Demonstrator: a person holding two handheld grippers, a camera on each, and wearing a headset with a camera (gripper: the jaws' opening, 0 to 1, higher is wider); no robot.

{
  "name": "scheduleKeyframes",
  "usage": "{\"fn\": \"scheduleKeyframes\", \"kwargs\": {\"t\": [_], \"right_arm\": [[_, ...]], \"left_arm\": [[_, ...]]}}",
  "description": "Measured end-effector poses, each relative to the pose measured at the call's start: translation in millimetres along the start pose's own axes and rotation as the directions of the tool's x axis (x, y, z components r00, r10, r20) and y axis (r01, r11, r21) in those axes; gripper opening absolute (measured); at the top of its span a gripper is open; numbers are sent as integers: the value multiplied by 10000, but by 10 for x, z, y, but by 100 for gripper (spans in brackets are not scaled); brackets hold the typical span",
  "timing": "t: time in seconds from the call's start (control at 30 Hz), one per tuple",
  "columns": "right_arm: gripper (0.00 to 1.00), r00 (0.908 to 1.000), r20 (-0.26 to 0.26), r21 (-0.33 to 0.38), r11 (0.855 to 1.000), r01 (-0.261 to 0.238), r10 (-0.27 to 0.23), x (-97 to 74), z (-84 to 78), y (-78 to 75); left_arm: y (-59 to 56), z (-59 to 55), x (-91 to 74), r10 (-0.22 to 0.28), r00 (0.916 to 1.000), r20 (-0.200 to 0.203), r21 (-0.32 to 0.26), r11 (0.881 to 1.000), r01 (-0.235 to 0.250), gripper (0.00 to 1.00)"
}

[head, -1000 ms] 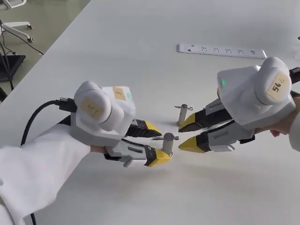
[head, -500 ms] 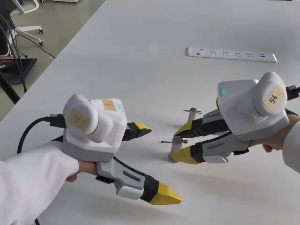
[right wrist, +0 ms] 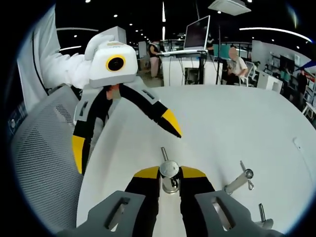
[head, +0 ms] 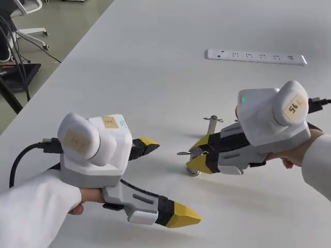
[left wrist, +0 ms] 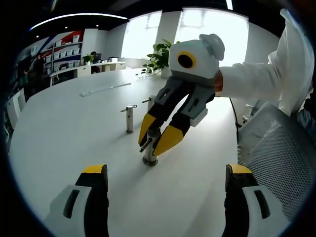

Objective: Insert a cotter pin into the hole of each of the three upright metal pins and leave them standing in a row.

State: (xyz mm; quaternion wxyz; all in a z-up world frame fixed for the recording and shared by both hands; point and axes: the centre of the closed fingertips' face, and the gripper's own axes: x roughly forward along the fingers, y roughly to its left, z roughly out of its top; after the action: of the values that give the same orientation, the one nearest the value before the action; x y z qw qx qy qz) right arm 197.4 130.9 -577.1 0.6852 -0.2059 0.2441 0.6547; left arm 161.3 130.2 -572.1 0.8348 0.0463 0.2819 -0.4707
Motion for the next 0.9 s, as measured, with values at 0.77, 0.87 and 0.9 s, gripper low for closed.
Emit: {"fn": "scheduleKeyframes", "kwargs": {"t": [0.77,0.87,0.9], "right_arm": [[8,9829,687,-1,9852,1713,-1709,-851,-139,-169],[8,9783,568,303,9797,1979,-1994,-1045,-273,-254],[8,9758,378,399,9760,2139,-2154,-1149,-369,-319]], "left_arm": [[14,54,7,139,9998,106,-51,9999,-139,99],[-9,66,-2,16,9999,109,-28,10000,-15,99],[-10,69,-5,26,9999,100,-15,10000,-26,99]]}}
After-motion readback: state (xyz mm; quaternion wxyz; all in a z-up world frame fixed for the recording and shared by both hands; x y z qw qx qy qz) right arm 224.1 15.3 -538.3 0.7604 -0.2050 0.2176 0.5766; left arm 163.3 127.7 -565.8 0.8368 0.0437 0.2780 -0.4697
